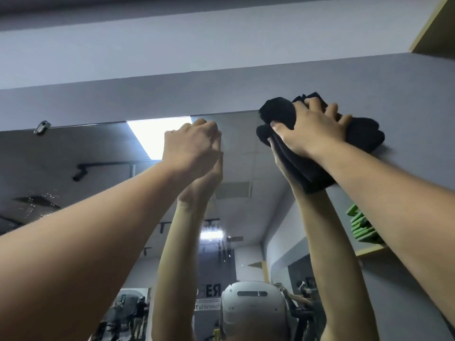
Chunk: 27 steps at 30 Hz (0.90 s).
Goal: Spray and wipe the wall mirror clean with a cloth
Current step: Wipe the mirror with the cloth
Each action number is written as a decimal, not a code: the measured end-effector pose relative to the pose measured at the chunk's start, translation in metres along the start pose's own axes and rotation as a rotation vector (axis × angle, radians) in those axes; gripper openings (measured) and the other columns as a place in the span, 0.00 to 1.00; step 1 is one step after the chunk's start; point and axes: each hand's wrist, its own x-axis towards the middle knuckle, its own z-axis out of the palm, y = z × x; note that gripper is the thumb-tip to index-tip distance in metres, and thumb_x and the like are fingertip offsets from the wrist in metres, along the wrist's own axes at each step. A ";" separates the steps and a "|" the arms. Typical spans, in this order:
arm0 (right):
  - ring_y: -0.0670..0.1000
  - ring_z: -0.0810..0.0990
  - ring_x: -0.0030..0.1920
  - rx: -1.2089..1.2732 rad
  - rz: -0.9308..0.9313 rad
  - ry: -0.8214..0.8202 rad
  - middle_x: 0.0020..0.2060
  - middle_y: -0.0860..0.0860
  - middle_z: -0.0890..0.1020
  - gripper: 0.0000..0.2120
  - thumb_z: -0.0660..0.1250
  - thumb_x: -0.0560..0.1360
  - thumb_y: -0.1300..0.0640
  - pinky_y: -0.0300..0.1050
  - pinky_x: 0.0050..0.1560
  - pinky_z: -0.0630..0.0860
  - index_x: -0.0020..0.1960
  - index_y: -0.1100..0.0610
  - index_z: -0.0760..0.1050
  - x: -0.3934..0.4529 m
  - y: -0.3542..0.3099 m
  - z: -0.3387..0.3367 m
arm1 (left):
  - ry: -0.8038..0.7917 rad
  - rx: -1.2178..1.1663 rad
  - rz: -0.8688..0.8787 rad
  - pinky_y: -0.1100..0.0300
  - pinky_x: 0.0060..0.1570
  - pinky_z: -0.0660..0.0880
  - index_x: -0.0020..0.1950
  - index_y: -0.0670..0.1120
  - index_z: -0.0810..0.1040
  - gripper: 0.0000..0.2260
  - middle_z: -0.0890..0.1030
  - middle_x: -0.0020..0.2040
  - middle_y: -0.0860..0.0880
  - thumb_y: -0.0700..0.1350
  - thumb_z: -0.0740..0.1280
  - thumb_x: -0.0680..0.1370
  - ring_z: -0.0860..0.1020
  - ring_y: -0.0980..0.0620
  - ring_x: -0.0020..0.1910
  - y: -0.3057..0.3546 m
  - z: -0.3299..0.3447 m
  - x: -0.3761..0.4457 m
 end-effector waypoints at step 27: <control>0.65 0.60 0.73 0.072 -0.046 -0.055 0.74 0.55 0.64 0.32 0.56 0.78 0.31 0.69 0.71 0.55 0.75 0.51 0.64 0.006 -0.082 0.004 | -0.167 -0.100 -0.063 0.50 0.59 0.69 0.73 0.52 0.68 0.16 0.77 0.69 0.46 0.50 0.54 0.86 0.74 0.41 0.65 -0.051 -0.028 -0.011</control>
